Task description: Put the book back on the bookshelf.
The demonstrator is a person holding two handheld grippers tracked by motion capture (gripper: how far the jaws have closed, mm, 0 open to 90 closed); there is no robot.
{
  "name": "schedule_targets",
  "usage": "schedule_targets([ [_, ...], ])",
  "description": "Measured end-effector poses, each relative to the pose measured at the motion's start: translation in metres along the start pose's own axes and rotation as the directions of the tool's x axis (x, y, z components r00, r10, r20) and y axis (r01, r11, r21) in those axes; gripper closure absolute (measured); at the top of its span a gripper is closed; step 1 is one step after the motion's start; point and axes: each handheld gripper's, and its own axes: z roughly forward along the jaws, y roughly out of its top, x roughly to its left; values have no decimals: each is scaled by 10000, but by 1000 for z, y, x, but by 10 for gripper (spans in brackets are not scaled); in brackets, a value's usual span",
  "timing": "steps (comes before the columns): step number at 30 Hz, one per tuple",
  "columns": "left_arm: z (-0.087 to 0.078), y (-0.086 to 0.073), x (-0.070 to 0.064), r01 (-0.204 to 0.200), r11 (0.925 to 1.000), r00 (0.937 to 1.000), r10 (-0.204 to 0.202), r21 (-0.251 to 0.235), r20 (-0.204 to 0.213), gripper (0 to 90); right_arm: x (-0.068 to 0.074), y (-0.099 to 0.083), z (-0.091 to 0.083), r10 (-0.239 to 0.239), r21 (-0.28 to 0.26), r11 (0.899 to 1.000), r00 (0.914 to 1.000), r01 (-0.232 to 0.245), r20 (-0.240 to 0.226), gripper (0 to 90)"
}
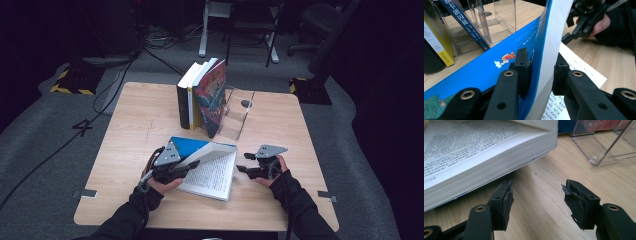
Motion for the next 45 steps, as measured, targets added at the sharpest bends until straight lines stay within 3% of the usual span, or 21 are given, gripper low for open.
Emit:
schedule_targets([
  [2,-2,0,1,5,10000,10000,-5,-50,25,723,3,-1,5,-293,252,9993,9996,291,51,389],
  [6,-3,1,2,-15,10000,10000,15,-69,75,723,8,2,5,-274,-288,9992,9982,260,-526,387],
  [9,-4,3,1,-48,10000,9999,48,-30,134,724,13,5,1,-466,-523,9977,9957,425,-797,482],
  [13,-8,7,-2,61,9996,9996,-54,-290,267,730,11,8,-8,-132,-1306,9914,9891,-62,-1468,500],
  [16,-11,11,-3,273,9976,9983,-238,-643,540,738,14,17,-18,-202,-1907,9816,9901,-68,-1391,502],
  [20,-18,15,-5,670,9920,9932,-560,-1073,1020,743,23,32,-34,-379,-2780,9606,9917,24,-1225,502],
  [23,-22,21,-10,328,9944,9941,-221,-1003,1059,751,27,41,-44,-344,-3238,9461,9938,-18,-1061,502],
  [26,-25,24,-22,-495,9975,9953,535,-510,809,752,32,50,-49,-526,-3423,9392,9962,259,-692,503],
  [28,-27,22,-26,-763,9964,9947,786,-361,668,753,36,60,-50,-680,-3495,9357,9967,483,-444,504],
  [33,-45,14,-21,-421,9958,9986,445,-818,279,752,47,76,-47,-964,-3785,9231,9937,680,-566,517],
  [36,-51,9,-22,-667,9943,9977,676,-827,82,747,55,87,-46,-1267,-3840,9185,9901,942,-603,517],
  [38,-54,3,-23,-453,9948,9989,461,-916,62,731,59,93,-44,-1328,-3841,9180,9892,990,-624,506],
  [45,-59,-3,-39,-752,9953,9948,707,-602,-738,632,69,104,-38,-1570,-3939,9127,9834,1091,-914,448],
])
